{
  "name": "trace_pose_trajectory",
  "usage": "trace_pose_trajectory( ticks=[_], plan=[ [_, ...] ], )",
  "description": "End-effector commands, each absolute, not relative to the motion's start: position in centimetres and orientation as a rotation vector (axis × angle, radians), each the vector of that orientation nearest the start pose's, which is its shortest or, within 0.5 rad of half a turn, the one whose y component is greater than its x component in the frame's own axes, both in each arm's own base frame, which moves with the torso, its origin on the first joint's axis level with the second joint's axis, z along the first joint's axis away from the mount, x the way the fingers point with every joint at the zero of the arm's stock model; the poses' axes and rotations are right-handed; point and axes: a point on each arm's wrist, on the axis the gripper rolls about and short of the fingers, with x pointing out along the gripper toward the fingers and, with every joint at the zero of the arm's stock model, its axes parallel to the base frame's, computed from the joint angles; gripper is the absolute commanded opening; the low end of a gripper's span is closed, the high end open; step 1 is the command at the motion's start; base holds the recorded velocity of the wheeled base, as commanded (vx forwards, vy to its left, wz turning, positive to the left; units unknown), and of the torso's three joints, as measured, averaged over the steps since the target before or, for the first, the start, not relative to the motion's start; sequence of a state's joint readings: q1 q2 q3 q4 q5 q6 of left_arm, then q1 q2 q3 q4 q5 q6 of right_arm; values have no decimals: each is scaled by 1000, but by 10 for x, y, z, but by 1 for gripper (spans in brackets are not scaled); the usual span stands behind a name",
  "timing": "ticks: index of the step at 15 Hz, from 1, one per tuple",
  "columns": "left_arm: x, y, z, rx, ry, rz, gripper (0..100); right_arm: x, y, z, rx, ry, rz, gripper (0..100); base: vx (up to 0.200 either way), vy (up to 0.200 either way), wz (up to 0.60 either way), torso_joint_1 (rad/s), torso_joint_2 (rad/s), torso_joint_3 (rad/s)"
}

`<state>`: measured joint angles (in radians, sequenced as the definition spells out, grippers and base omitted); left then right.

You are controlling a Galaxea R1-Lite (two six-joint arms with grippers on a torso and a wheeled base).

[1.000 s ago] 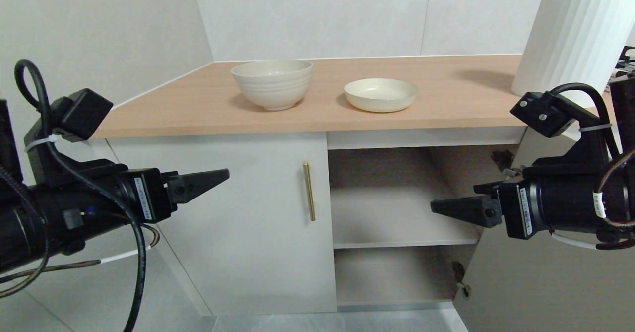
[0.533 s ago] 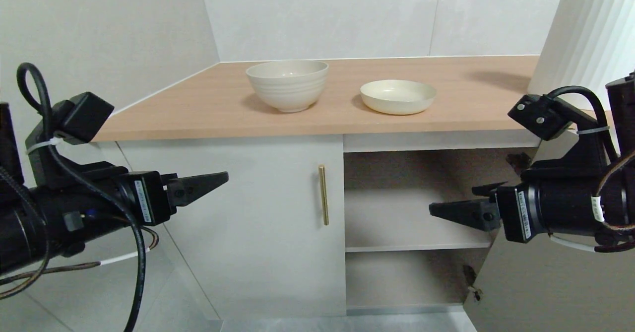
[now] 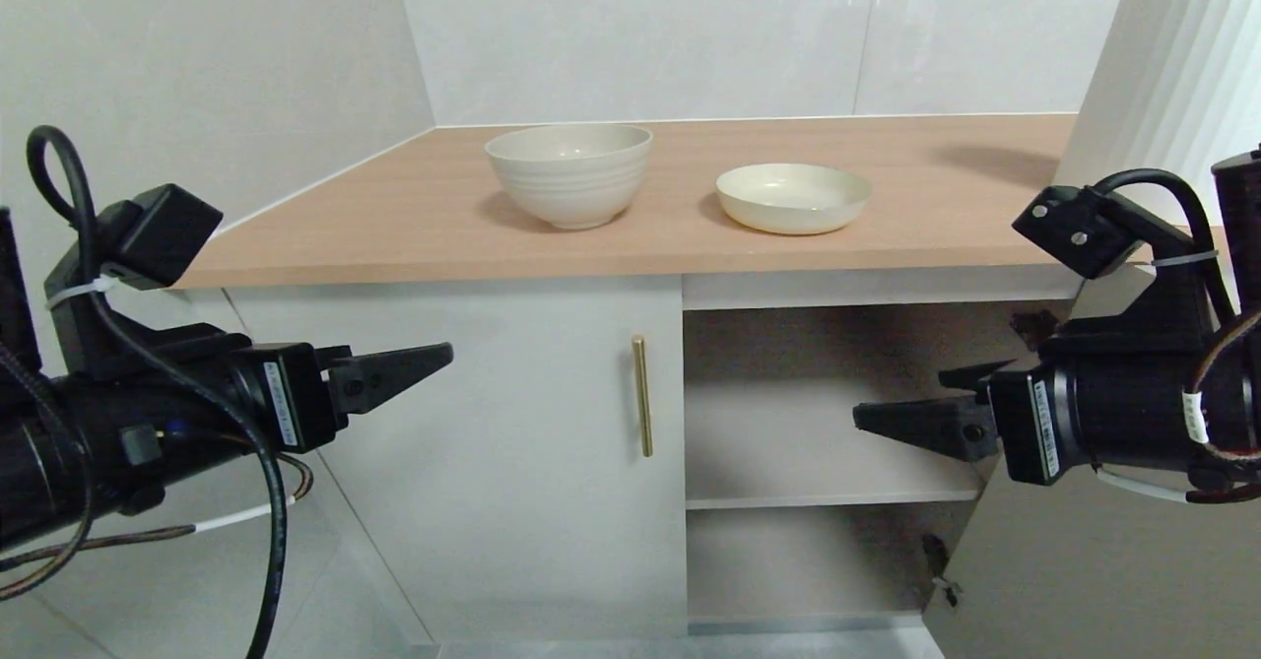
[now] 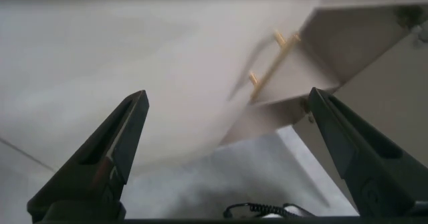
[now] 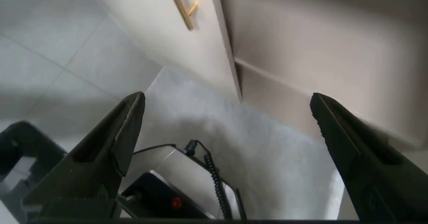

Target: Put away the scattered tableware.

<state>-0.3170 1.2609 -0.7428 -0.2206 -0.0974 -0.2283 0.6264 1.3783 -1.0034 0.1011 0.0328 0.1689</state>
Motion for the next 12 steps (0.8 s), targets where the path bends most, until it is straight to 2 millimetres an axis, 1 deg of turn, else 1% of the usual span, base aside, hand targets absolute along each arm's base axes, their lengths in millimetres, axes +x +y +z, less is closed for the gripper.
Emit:
trace_pose_trajectory(
  ticks=[1,4,6,8,9,12],
  plan=[
    [183,-62,237,-193,333,-376,100,181,132,253,17,520,603,100,0,0,0,0,0,0],
    [182,-62,237,-192,331,-378,100,179,130,254,20,508,608,100,0,0,0,0,0,0],
    [181,-62,236,-192,335,-379,100,174,128,257,26,497,623,100,0,0,0,0,0,0],
    [182,-62,235,-192,338,-379,100,166,123,264,44,472,673,100,0,0,0,0,0,0],
    [182,-62,235,-191,341,-378,100,164,122,266,49,464,683,100,0,0,0,7,-124,-115],
    [183,-62,234,-193,344,-379,100,161,120,269,51,447,687,100,0,0,0,23,-212,-300]
  ],
)
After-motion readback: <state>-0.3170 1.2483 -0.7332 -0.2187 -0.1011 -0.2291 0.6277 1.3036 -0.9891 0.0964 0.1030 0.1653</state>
